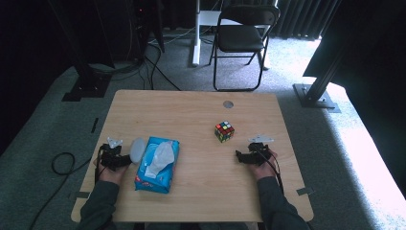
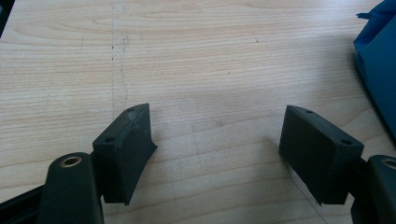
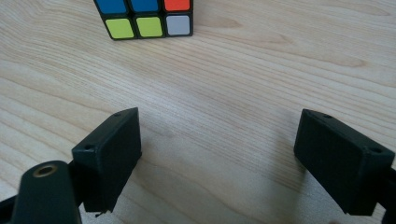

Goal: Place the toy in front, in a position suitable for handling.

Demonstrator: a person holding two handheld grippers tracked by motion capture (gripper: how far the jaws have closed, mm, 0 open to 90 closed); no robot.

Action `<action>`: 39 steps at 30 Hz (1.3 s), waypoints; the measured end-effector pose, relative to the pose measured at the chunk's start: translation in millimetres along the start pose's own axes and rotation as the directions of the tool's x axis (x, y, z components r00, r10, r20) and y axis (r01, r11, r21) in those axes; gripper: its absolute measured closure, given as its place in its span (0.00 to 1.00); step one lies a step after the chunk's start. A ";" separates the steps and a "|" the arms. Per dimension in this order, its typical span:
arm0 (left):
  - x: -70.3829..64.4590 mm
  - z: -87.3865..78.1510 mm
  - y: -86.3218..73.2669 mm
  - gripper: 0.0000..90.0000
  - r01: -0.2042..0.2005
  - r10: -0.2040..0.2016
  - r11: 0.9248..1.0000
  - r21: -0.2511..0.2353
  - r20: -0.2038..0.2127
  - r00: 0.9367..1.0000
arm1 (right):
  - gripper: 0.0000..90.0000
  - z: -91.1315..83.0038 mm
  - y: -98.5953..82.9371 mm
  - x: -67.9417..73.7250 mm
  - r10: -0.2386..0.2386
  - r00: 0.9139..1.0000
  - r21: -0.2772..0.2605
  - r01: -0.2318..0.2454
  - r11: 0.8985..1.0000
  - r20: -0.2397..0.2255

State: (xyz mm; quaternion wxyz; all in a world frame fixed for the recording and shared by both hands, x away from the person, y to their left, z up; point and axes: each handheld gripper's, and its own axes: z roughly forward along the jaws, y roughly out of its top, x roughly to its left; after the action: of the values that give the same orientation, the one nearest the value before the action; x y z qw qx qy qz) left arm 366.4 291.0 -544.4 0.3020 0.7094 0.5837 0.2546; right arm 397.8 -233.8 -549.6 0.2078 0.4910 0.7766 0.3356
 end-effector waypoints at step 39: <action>0.0 -0.1 -0.1 0.28 0.001 -0.001 1.000 0.000 0.000 1.000 | 0.25 -26.1 48.2 1.5 -0.037 0.994 -0.041 0.033 0.999 -0.099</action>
State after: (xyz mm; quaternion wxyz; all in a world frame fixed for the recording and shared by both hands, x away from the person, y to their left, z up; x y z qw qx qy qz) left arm 366.2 291.0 -544.4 0.3022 0.7091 0.5841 0.2542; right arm 410.2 -226.7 -496.7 0.1844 0.4555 0.7878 0.3713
